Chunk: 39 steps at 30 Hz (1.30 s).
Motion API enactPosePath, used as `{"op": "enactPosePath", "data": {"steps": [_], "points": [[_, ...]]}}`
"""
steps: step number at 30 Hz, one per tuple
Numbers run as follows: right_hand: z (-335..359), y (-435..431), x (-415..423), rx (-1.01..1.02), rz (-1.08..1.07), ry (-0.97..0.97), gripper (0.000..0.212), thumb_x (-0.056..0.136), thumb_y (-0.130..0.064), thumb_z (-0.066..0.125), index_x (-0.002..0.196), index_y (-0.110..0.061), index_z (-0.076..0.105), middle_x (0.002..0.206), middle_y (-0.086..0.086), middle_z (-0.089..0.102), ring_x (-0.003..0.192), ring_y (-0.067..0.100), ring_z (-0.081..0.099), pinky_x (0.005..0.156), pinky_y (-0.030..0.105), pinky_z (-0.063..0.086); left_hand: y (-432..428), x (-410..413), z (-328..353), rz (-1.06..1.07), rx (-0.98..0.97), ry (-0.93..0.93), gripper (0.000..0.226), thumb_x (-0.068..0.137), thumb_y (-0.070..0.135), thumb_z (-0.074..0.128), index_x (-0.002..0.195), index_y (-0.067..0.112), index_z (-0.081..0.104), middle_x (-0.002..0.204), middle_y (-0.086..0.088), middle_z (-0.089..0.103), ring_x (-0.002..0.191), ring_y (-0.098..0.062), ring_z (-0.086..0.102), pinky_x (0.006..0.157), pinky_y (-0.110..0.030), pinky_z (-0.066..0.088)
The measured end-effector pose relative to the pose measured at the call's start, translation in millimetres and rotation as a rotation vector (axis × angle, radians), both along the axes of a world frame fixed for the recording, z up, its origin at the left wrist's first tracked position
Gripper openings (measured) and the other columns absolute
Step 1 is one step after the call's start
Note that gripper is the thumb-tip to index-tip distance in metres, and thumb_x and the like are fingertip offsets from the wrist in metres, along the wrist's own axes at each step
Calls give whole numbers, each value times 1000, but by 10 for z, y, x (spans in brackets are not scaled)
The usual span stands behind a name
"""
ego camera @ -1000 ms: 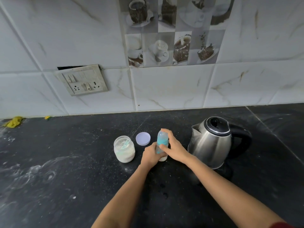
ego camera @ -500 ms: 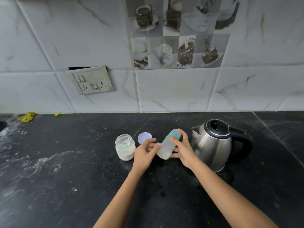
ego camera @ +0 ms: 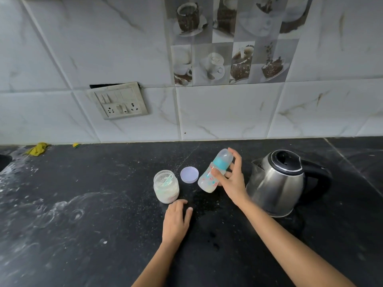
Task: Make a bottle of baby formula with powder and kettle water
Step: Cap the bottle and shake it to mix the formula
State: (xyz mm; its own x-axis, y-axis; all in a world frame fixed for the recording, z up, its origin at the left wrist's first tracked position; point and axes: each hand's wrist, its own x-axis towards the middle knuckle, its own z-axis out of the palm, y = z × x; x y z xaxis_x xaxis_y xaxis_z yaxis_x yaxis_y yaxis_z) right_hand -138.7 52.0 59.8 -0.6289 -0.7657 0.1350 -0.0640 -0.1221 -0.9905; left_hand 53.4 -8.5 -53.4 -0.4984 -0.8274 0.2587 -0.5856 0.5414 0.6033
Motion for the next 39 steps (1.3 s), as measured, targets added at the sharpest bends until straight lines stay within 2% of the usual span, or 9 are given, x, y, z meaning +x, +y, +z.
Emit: {"op": "enactPosePath", "data": {"steps": [4, 9, 12, 21, 24, 27, 31, 36, 39], "points": [[97, -43, 46, -27, -11, 137, 74, 83, -18, 77, 127, -59, 34, 126, -11, 54, 102, 12, 68, 78, 34, 59, 32, 14, -105, -86, -39, -31, 22, 93, 36, 52, 106, 19, 57, 108, 8, 58, 101, -10, 51, 90, -19, 36], [72, -196, 101, 61, -134, -690, 56, 89, -23, 70, 134, -27, 38, 126, 13, 52, 103, 35, 65, 64, 50, 60, 19, 5, -204, -151, -74, -3, 25, 93, 39, 48, 108, 20, 55, 109, 9, 56, 100, -8, 49, 91, -18, 35], [16, -242, 153, 126, -103, -871, 48, 90, -25, 68, 132, -11, 48, 126, 21, 54, 104, 39, 64, 63, 49, 59, 4, -3, -236, -160, -76, 1, 26, 94, 39, 47, 108, 19, 54, 110, 9, 55, 101, -9, 48, 91, -22, 38], [121, -242, 226, 141, 4, -664, 54, 91, -22, 67, 135, -27, 37, 122, 13, 52, 99, 35, 66, 65, 50, 59, -19, 15, -250, -168, -70, 15, 28, 94, 39, 44, 109, 18, 54, 110, 7, 55, 102, -10, 47, 92, -22, 37], [168, -252, 174, 43, -107, -778, 54, 92, -19, 66, 135, -28, 35, 118, 11, 51, 95, 34, 65, 70, 55, 59, -14, 12, -256, -183, -74, 13, 28, 94, 40, 43, 108, 18, 54, 110, 7, 55, 101, -10, 47, 92, -22, 38], [196, -224, 165, 142, 44, -641, 53, 92, -23, 65, 137, -30, 37, 129, 15, 52, 102, 35, 65, 65, 50, 59, -14, 19, -257, -196, -77, 11, 30, 95, 41, 40, 109, 18, 54, 110, 7, 55, 102, -10, 47, 93, -25, 39], [219, -252, 68, 19, -153, -742, 54, 90, -22, 68, 134, -27, 37, 121, 12, 51, 95, 33, 65, 71, 56, 58, -15, 6, -258, -197, -74, 10, 32, 94, 42, 39, 108, 18, 54, 110, 7, 55, 102, -11, 47, 93, -25, 39], [260, -205, 95, 179, -18, -484, 55, 88, -28, 70, 135, -35, 41, 125, 9, 57, 100, 30, 67, 67, 43, 60, -16, 16, -245, -202, -73, 18, 32, 94, 42, 39, 109, 19, 54, 110, 8, 55, 101, -10, 47, 93, -23, 38], [250, -213, 32, 69, -166, -638, 54, 88, -32, 70, 133, -36, 40, 122, 6, 55, 100, 26, 63, 71, 41, 58, -7, 16, -231, -201, -63, 23, 30, 94, 41, 40, 108, 18, 54, 109, 8, 55, 101, -10, 47, 92, -24, 39]]}}
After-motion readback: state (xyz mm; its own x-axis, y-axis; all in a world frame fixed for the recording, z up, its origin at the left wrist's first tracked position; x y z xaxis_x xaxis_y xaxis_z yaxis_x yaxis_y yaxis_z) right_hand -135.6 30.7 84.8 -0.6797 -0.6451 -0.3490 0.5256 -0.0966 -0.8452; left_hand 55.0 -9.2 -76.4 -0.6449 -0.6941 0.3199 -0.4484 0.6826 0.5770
